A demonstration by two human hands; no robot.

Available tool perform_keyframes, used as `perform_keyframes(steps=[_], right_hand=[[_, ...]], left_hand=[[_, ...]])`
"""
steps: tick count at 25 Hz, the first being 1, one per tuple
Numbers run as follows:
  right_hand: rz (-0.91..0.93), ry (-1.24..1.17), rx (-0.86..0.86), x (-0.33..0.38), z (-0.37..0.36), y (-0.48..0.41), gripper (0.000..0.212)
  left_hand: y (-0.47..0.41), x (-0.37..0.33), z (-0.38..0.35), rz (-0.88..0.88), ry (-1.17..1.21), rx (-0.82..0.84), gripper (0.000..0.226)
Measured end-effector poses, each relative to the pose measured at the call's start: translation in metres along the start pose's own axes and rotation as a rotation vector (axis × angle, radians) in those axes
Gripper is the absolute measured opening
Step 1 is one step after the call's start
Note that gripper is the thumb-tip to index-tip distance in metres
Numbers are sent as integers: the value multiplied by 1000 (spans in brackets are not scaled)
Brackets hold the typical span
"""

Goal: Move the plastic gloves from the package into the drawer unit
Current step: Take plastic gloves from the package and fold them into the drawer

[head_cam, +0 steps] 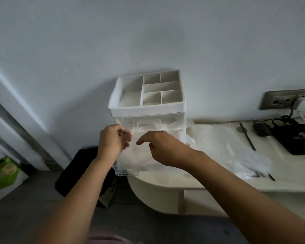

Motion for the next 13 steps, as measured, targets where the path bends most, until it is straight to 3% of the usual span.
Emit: perform_keyframes(steps=[4,7,9,11,13], right_hand=[[-178,159,212,-36,-26,-10,42],[-201,180,251,-40,-33,-11,40],[-202,178,244,-40,-35,-13,39],[-214,180,228,-42,-36,-14,34],[-223,165,219,-43,-39,-16,29]], left_hand=[[2,-4,2,-72,-172,-42,15],[12,-29,18,-231,-393,-171,14],[28,-57,27,-393,-399,-292,11],[41,-73,15,-477,-373,-209,5],[40,-64,-19,-411,-454,69,13]])
Point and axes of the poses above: each hand's wrist, its own y-axis away from the middle knuckle, its own z-axis out of the back of the hand, x = y × z, the point moved 6 cm from there along -y, towards the middle knuckle, and after that the axes turned 7 degrees about -y, right-handed, at the moved point
